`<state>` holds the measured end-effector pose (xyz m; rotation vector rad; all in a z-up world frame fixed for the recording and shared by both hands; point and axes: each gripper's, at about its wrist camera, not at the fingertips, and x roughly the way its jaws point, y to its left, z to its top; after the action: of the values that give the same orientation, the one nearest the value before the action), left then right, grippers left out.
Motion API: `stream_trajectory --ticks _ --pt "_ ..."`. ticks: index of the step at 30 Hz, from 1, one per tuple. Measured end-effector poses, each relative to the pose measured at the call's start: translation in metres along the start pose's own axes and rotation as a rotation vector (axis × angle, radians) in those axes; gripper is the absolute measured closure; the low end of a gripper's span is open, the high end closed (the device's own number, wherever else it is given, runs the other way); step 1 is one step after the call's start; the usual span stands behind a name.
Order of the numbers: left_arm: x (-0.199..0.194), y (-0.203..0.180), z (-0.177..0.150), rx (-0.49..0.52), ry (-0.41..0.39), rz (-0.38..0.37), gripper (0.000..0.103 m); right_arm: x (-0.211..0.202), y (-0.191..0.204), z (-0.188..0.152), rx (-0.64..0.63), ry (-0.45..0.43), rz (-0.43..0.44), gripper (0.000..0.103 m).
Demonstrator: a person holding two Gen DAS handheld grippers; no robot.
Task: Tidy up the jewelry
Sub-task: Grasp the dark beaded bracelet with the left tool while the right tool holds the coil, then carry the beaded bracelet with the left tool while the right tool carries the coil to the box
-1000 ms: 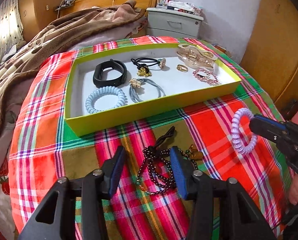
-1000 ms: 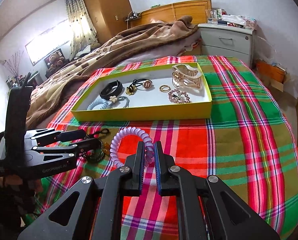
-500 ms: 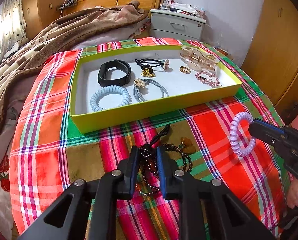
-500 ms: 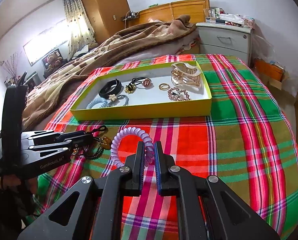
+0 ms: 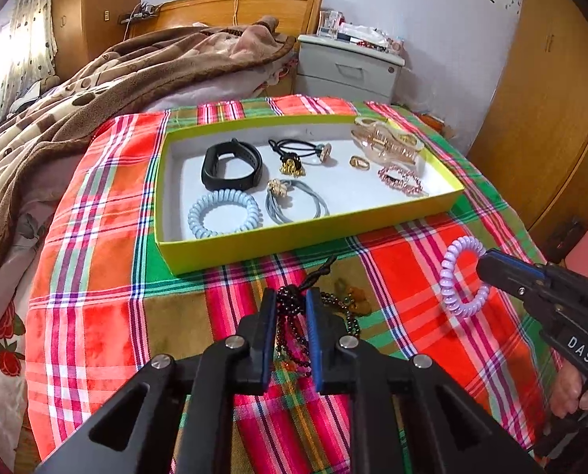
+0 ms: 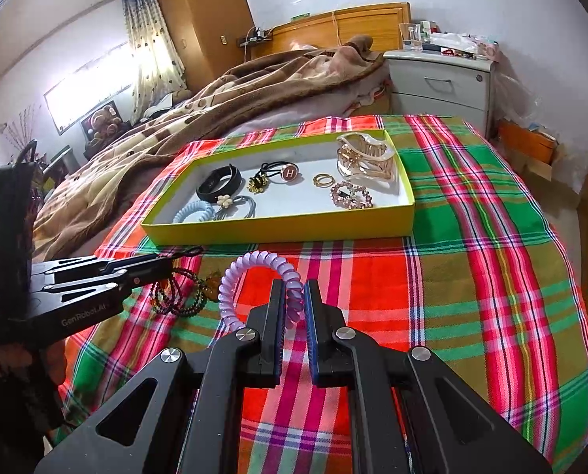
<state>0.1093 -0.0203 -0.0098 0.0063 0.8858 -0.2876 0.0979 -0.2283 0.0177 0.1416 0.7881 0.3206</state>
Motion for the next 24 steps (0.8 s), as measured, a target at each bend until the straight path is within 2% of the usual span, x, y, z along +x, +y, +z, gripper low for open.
stream_trajectory --ticks 6,9,11,13,19,23,24 --pt "-0.017 0.000 0.007 -0.004 -0.036 -0.046 0.091 -0.007 0.002 0.006 -0.003 -0.020 -0.008 0.093" --pt "-0.027 0.000 0.014 0.004 -0.064 -0.044 0.092 -0.009 0.002 0.011 -0.001 -0.033 -0.012 0.093" --pt "-0.031 0.002 0.019 0.003 -0.075 -0.059 0.094 -0.011 0.002 0.014 0.000 -0.043 -0.012 0.093" --pt "-0.033 0.003 0.023 0.005 -0.083 -0.058 0.101 -0.012 0.003 0.018 -0.001 -0.049 -0.014 0.093" --pt "-0.042 0.008 0.032 0.015 -0.119 -0.057 0.102 -0.012 0.004 0.024 -0.003 -0.063 -0.016 0.093" --pt "-0.029 0.019 0.026 -0.009 -0.062 -0.101 0.100 -0.011 0.004 0.020 -0.001 -0.059 -0.015 0.093" --pt "-0.023 0.020 0.022 0.000 -0.035 -0.111 0.095 -0.010 0.003 0.020 0.000 -0.055 -0.016 0.093"
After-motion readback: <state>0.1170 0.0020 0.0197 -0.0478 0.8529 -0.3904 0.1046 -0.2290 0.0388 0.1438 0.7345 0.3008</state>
